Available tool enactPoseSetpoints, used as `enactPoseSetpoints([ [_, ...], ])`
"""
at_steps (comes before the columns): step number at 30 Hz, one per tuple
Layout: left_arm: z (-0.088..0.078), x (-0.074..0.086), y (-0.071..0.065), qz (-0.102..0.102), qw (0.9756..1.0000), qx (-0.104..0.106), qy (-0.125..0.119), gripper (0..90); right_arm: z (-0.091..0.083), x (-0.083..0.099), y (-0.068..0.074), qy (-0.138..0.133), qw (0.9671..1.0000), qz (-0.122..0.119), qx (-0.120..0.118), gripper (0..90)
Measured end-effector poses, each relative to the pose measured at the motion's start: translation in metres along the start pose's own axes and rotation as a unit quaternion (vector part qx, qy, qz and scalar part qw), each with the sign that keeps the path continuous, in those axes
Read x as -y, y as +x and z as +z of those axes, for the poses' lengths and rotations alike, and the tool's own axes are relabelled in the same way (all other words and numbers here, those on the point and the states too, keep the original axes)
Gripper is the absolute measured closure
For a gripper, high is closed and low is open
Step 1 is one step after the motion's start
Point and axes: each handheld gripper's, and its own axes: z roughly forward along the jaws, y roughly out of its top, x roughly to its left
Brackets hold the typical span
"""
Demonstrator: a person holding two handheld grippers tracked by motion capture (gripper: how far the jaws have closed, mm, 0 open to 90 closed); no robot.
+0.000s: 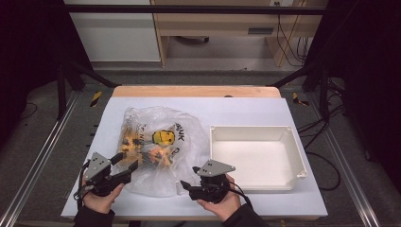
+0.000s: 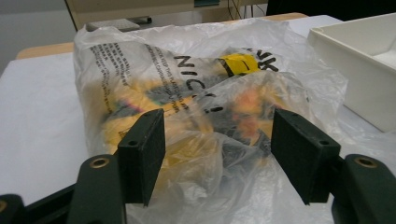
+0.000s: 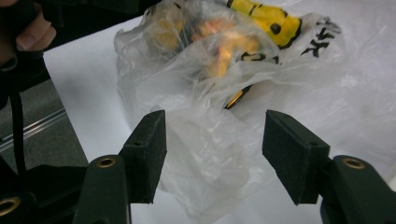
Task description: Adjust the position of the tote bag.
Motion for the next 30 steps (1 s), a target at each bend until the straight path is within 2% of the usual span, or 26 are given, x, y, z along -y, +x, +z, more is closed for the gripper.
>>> enactPoseSetpoints([
  [2,0.001,0.000,-0.004,0.001,1.0000,0.006,0.002,35.6,0.004,0.003,0.000,0.009,0.9999,0.001,-0.005,42.0],
  [7,0.006,-0.002,-0.017,0.006,0.9997,0.021,0.010,37.4,0.007,0.010,-0.002,0.028,0.9996,0.000,-0.010,58.9],
  [11,0.012,-0.001,-0.030,0.017,0.9991,0.032,0.022,39.1,0.006,0.012,-0.001,0.039,0.9991,-0.005,-0.017,74.5],
  [15,0.020,0.001,-0.042,0.034,0.9977,0.040,0.043,41.2,0.007,0.015,-0.001,0.056,0.9982,-0.009,-0.020,84.2],
  [21,0.029,0.003,-0.053,0.039,0.9955,0.056,0.066,48.3,0.005,0.016,-0.002,0.064,0.9976,0.001,-0.026,87.5],
  [24,0.036,0.006,-0.059,0.046,0.9928,0.062,0.091,52.5,0.003,0.016,-0.001,0.063,0.9976,0.001,-0.028,87.6],
  [27,0.041,0.009,-0.058,0.058,0.9904,0.060,0.110,63.8,0.001,0.016,0.001,0.064,0.9975,0.000,-0.030,87.8],
  [28,0.041,0.009,-0.058,0.058,0.9904,0.060,0.110,68.5,0.000,0.016,0.001,0.064,0.9975,0.000,-0.031,87.8],
  [29,0.043,0.010,-0.054,0.052,0.9885,0.071,0.123,75.9,-0.001,0.016,0.002,0.063,0.9974,0.001,-0.036,87.7],
  [30,0.044,0.011,-0.053,0.052,0.9878,0.075,0.126,79.7,-0.001,0.017,0.002,0.063,0.9973,0.003,-0.036,87.7],
])
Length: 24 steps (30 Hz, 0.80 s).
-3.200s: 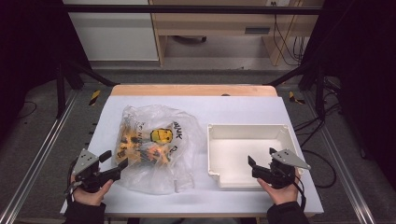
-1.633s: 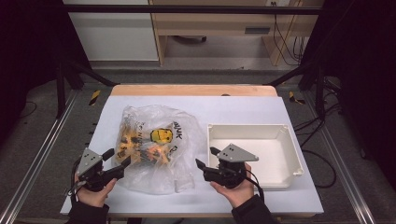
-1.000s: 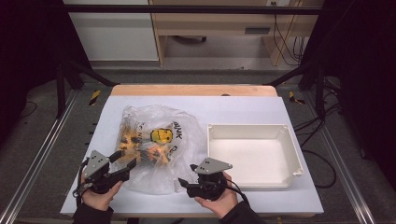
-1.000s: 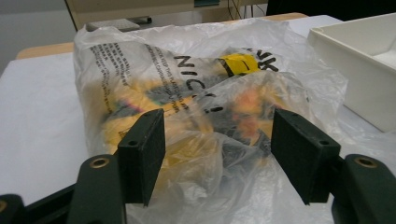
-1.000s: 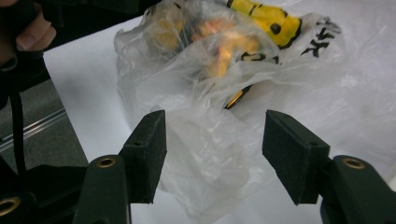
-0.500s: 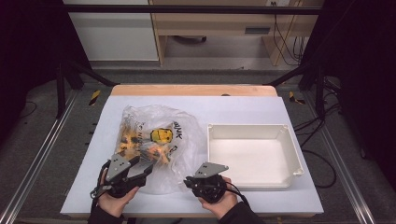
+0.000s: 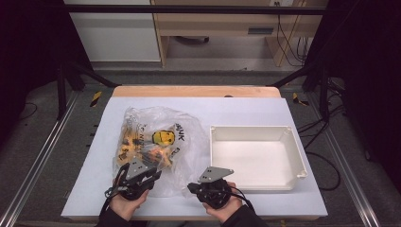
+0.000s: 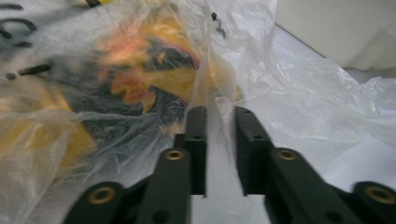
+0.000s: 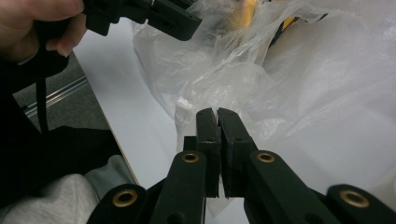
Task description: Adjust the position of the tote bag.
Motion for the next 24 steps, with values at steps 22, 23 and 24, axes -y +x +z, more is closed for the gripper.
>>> enactPoseSetpoints([
  [22,-0.039,0.014,0.023,-0.015,0.9997,0.003,-0.020,90.0,0.030,0.011,0.028,-0.007,0.9987,-0.008,-0.049,68.2],
  [23,-0.039,0.014,0.023,-0.013,0.9997,0.004,-0.018,90.0,0.025,0.009,0.026,-0.020,0.9988,-0.007,-0.044,66.3],
  [24,-0.039,0.014,0.023,-0.013,0.9998,0.004,-0.017,90.0,0.020,0.006,0.023,-0.035,0.9987,-0.005,-0.038,63.6],
])
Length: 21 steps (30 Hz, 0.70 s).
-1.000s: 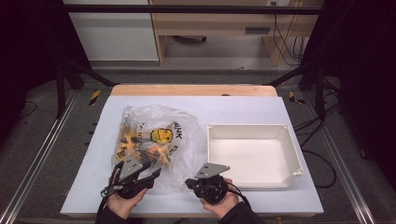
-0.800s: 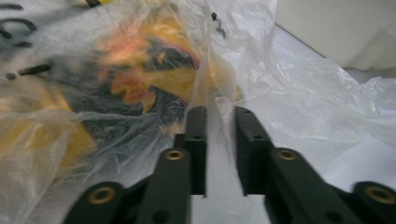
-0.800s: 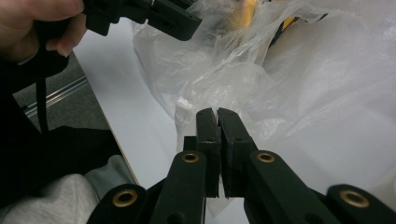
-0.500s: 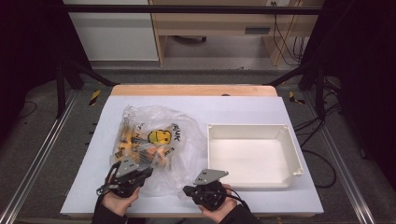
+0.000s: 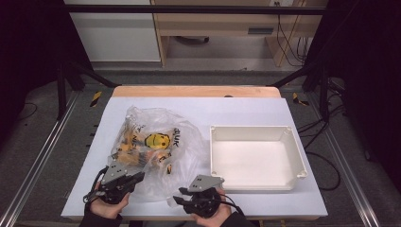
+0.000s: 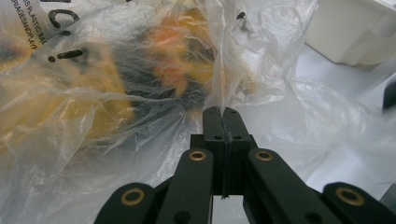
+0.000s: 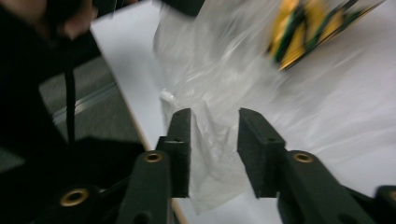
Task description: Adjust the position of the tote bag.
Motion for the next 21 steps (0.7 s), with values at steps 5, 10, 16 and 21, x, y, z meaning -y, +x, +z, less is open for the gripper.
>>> enactPoseSetpoints([
  [5,-0.005,0.000,0.003,-0.008,0.9999,0.001,-0.008,90.0,-0.015,-0.014,-0.017,-0.044,0.9974,-0.001,0.057,56.6],
  [10,-0.010,0.004,0.003,-0.004,0.9999,0.001,-0.009,90.0,-0.004,-0.017,-0.029,-0.039,0.9958,0.001,0.083,52.9],
  [16,-0.007,0.004,0.001,0.006,1.0000,0.002,-0.002,90.0,0.010,-0.017,-0.028,-0.026,0.9977,-0.002,0.062,44.2],
  [21,-0.009,0.003,0.005,-0.006,0.9999,0.003,-0.013,90.0,0.032,0.001,-0.026,0.030,0.9984,-0.008,0.048,50.5],
])
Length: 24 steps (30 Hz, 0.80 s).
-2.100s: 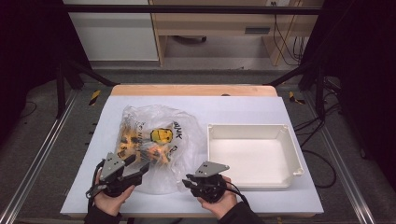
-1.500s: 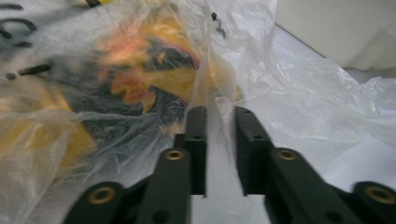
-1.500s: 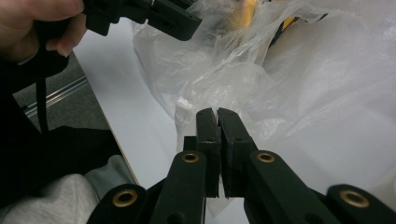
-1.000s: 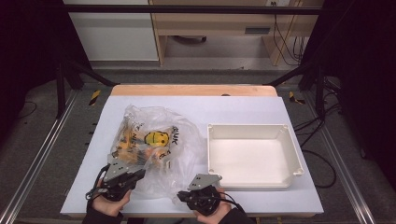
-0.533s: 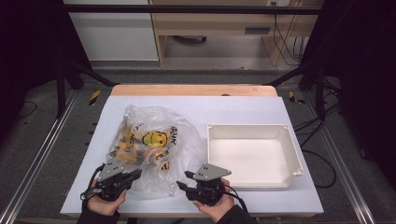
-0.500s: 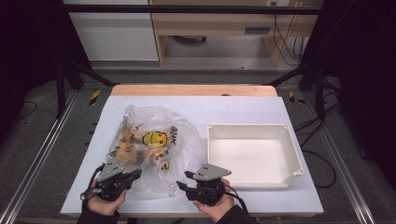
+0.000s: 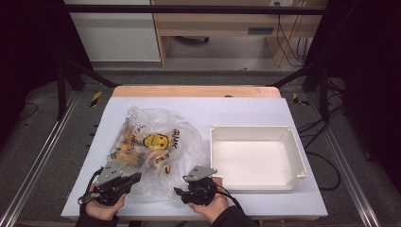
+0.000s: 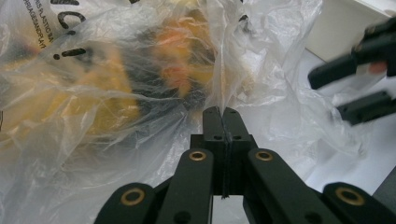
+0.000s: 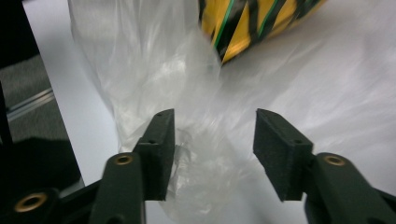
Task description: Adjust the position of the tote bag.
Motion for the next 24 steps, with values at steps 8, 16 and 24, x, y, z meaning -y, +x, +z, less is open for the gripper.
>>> enactPoseSetpoints([
  [8,-0.001,0.000,0.007,-0.009,0.9999,-0.006,-0.004,90.0,0.012,0.009,0.006,0.058,0.9979,0.003,-0.030,84.3],
  [16,-0.006,0.000,0.017,-0.020,0.9994,-0.023,-0.014,90.0,0.023,0.010,0.039,0.053,0.9936,-0.009,-0.100,85.2],
  [24,-0.013,0.001,0.029,-0.037,0.9983,-0.036,-0.026,90.0,0.012,-0.003,0.044,0.006,0.9960,-0.020,-0.087,66.4],
])
